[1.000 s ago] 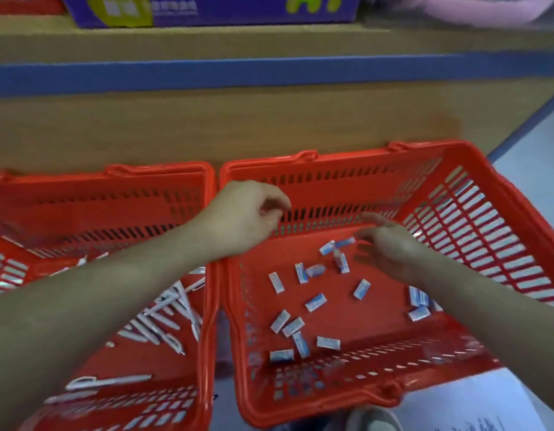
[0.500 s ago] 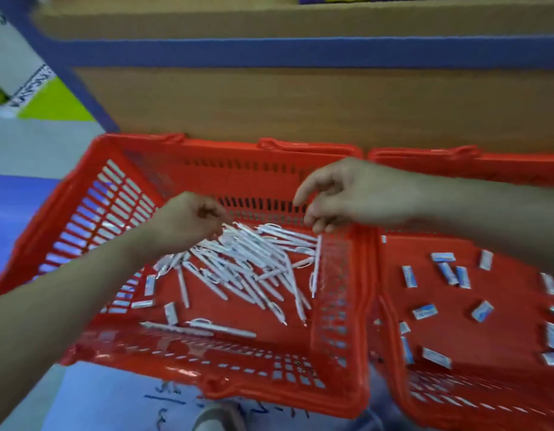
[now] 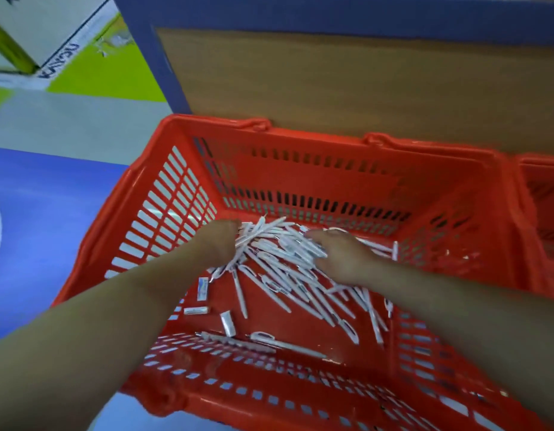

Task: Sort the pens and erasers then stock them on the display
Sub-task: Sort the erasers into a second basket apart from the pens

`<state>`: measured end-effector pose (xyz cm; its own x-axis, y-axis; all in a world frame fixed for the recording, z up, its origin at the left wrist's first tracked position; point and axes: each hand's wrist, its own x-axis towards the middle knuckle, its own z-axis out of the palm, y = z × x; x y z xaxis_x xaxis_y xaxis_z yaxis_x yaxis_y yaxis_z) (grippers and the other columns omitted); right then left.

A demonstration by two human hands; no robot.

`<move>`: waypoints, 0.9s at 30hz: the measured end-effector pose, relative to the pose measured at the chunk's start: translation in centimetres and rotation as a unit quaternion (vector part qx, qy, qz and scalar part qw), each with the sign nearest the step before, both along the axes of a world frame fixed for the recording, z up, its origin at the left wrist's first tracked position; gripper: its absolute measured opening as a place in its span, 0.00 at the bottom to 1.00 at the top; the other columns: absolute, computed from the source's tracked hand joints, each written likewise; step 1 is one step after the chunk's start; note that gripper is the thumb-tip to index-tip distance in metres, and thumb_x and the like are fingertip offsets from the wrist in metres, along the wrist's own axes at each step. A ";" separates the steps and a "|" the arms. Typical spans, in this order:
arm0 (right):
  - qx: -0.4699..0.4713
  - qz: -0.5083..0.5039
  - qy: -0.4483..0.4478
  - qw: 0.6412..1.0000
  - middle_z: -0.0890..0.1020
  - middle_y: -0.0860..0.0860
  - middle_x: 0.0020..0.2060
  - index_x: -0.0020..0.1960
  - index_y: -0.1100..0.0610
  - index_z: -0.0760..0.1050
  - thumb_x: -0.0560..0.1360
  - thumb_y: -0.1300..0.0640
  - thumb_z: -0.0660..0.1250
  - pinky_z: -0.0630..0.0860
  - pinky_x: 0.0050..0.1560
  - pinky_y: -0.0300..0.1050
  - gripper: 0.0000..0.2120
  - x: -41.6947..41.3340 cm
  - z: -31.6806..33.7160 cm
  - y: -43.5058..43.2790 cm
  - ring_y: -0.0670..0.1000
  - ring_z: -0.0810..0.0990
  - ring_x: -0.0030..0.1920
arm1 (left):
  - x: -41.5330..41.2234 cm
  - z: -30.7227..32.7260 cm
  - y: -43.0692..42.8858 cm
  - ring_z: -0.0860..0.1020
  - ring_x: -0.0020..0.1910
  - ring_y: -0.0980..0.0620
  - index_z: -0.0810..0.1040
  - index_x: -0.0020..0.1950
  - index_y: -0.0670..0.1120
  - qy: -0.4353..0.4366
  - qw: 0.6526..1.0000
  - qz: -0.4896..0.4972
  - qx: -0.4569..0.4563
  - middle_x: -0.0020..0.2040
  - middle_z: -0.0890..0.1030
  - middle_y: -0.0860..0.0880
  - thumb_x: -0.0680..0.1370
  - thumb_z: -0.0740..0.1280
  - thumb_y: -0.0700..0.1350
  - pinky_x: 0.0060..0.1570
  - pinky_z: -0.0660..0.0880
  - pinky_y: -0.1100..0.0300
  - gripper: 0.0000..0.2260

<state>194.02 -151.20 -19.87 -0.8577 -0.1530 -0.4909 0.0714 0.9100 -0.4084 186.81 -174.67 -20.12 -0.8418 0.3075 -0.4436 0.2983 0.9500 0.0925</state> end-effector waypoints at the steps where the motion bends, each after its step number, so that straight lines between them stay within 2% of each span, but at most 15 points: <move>1: 0.020 0.020 0.004 1.000 0.65 0.56 0.72 0.75 0.46 0.58 0.77 0.52 0.62 0.69 0.65 0.51 0.28 0.3 -0.8 -0.7 0.59 0.68 0.68 | 0.0 -0.5 0.0 0.71 0.65 0.43 0.68 0.69 0.41 -0.006 1.000 -0.003 -0.001 0.66 0.72 0.40 0.76 0.61 0.37 0.63 0.65 0.57 0.21; 4: 0.070 0.013 0.049 0.996 0.57 0.50 0.74 0.74 0.41 0.56 0.77 0.51 0.63 0.68 0.64 0.54 0.29 0.8 -2.1 -1.5 0.57 0.60 0.71 | 0.0 -1.3 0.3 0.69 0.64 0.43 0.66 0.70 0.43 -0.029 0.999 -0.008 0.023 0.64 0.72 0.40 0.75 0.66 0.40 0.62 0.67 0.56 0.24; 7: 0.094 0.004 0.075 0.993 0.61 0.49 0.69 0.70 0.40 0.61 0.75 0.54 0.67 0.72 0.58 0.53 0.28 0.9 -2.6 -1.0 0.56 0.63 0.68 | 0.2 -1.1 0.2 0.73 0.58 0.42 0.67 0.69 0.45 -0.049 0.998 -0.027 0.031 0.59 0.74 0.40 0.71 0.72 0.43 0.53 0.72 0.53 0.28; 9: 0.117 -0.004 0.088 0.989 0.65 0.49 0.65 0.68 0.39 0.62 0.74 0.58 0.68 0.74 0.54 0.54 0.28 1.1 -2.8 -0.3 0.55 0.65 0.64 | 0.4 -1.0 -0.1 0.75 0.54 0.41 0.67 0.67 0.44 -0.043 0.998 -0.026 0.033 0.56 0.75 0.40 0.69 0.75 0.44 0.48 0.71 0.55 0.29; 13: 0.102 -0.076 0.082 0.988 0.69 0.51 0.61 0.65 0.42 0.63 0.75 0.55 0.68 0.75 0.50 0.54 0.24 1.3 -2.8 0.5 0.56 0.67 0.60 | 0.6 -0.8 -0.5 0.77 0.51 0.42 0.68 0.62 0.42 -0.034 0.998 -0.032 0.028 0.53 0.79 0.41 0.68 0.75 0.45 0.43 0.71 0.55 0.27; 16: 0.114 -0.114 0.079 0.984 0.68 0.52 0.60 0.67 0.44 0.62 0.74 0.55 0.67 0.74 0.52 0.54 0.24 1.3 -2.6 0.1 0.56 0.67 0.61 | 1.1 -0.8 -0.6 0.78 0.49 0.43 0.67 0.62 0.43 -0.055 0.998 -0.023 0.030 0.52 0.79 0.43 0.67 0.76 0.51 0.44 0.72 0.55 0.30; 18: 0.141 -0.123 0.085 0.979 0.66 0.52 0.63 0.68 0.42 0.60 0.72 0.55 0.68 0.69 0.56 0.56 0.29 1.7 -2.4 -0.6 0.55 0.64 0.64 | 1.5 -0.9 -0.5 0.78 0.47 0.44 0.65 0.63 0.44 -0.064 0.997 -0.007 0.045 0.50 0.79 0.44 0.66 0.76 0.51 0.41 0.73 0.56 0.32; 20: 0.133 -0.097 0.127 0.978 0.62 0.52 0.67 0.70 0.43 0.58 0.71 0.54 0.68 0.65 0.60 0.57 0.32 2.1 -2.0 -1.5 0.55 0.60 0.67 | 1.5 -0.8 -0.2 0.79 0.45 0.44 0.63 0.63 0.44 -0.073 0.996 0.010 0.055 0.45 0.78 0.46 0.66 0.75 0.50 0.38 0.72 0.57 0.32; 22: 0.059 -0.062 0.178 0.980 0.64 0.51 0.66 0.70 0.46 0.61 0.72 0.54 0.67 0.66 0.60 0.56 0.29 2.1 -1.6 -2.8 0.54 0.63 0.66 | 1.0 0.2 0.4 0.78 0.45 0.45 0.62 0.66 0.43 -0.085 0.993 0.036 0.080 0.43 0.75 0.48 0.67 0.73 0.50 0.38 0.70 0.58 0.32; 23: -0.009 -0.072 0.181 0.981 0.69 0.52 0.63 0.68 0.48 0.66 0.73 0.56 0.66 0.69 0.58 0.53 0.24 1.9 -1.4 -3.7 0.54 0.67 0.63 | 0.7 0.8 0.8 0.77 0.44 0.47 0.61 0.68 0.43 -0.094 0.989 0.053 0.100 0.44 0.75 0.48 0.68 0.73 0.50 0.38 0.70 0.59 0.34; 24: -0.097 -0.117 0.145 0.978 0.75 0.53 0.57 0.64 0.51 0.71 0.74 0.57 0.65 0.72 0.53 0.50 0.18 1.5 -0.9 -4.7 0.55 0.73 0.57 | 0.4 1.4 1.1 0.76 0.42 0.48 0.60 0.70 0.45 -0.104 0.983 0.072 0.131 0.44 0.75 0.48 0.68 0.73 0.49 0.36 0.70 0.60 0.35; 25: -0.210 -0.192 0.063 0.957 0.79 0.53 0.49 0.58 0.54 0.76 0.76 0.57 0.64 0.74 0.47 0.48 0.11 1.0 0.0 -5.7 0.55 0.77 0.49 | 0.4 2.1 1.5 0.75 0.39 0.50 0.59 0.71 0.46 -0.108 0.975 0.088 0.171 0.44 0.76 0.48 0.68 0.73 0.48 0.34 0.69 0.61 0.36; 26: -0.330 -0.268 -0.031 0.905 0.81 0.54 0.43 0.52 0.55 0.78 0.77 0.56 0.63 0.75 0.42 0.47 0.08 0.5 0.9 -6.7 0.56 0.79 0.42 | 0.5 2.5 1.8 0.75 0.36 0.52 0.60 0.71 0.47 -0.108 0.965 0.098 0.218 0.42 0.77 0.48 0.67 0.73 0.46 0.32 0.69 0.61 0.35; 27: -0.417 -0.323 -0.120 0.841 0.81 0.55 0.39 0.50 0.56 0.79 0.79 0.55 0.62 0.77 0.40 0.46 0.08 0.1 1.7 -7.6 0.55 0.81 0.38 | 0.8 2.8 2.0 0.76 0.33 0.52 0.62 0.70 0.48 -0.112 0.953 0.102 0.264 0.40 0.79 0.48 0.67 0.73 0.44 0.32 0.71 0.61 0.34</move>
<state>194.17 -158.82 -18.15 -0.7851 -0.0703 -0.6154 0.6129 0.0547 -0.7882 187.64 -172.66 -17.28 -0.8102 0.3785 -0.4476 0.0298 0.7892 0.6134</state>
